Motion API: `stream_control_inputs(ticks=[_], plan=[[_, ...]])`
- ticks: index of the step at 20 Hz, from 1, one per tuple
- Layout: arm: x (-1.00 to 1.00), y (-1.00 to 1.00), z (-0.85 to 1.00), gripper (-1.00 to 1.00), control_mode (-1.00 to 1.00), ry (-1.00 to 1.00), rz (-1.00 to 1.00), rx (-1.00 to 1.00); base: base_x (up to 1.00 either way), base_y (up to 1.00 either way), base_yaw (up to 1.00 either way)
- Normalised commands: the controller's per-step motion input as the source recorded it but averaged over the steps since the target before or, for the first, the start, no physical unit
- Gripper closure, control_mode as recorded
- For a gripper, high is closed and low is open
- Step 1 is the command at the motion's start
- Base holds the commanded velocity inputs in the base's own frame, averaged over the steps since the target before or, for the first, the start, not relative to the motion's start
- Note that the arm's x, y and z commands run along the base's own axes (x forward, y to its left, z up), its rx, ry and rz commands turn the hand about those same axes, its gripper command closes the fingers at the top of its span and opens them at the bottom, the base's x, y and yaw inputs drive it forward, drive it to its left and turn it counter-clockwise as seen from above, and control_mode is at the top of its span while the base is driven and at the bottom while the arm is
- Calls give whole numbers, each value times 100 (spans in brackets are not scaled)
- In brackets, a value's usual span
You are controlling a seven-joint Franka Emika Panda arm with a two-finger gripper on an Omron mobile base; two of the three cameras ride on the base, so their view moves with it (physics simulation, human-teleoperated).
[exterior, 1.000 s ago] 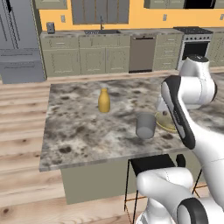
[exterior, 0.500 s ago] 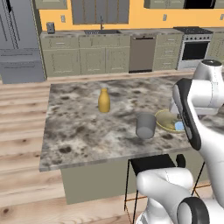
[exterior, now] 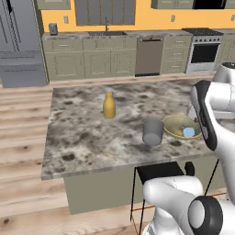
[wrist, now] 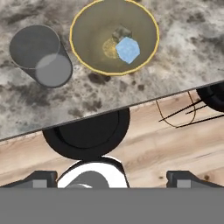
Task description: There are two ice cubes in the ice bowl. Place both ice cubes in the glass cup.
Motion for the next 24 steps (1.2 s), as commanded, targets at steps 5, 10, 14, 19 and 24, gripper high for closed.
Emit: stream_control_inputs(ticks=[5,10,14,19,24], plan=[[39,-31,-3,-100,-100,0,0,1,0,0,0],[48,-16,-17,-100,-100,2,0,0,0,0,0],[46,-6,-31,-100,-100,11,0,-1,0,0,0],[33,-11,-41,-100,-100,21,15,-1,0,0,0],[10,-23,-37,-100,-100,15,24,0,0,0,0]])
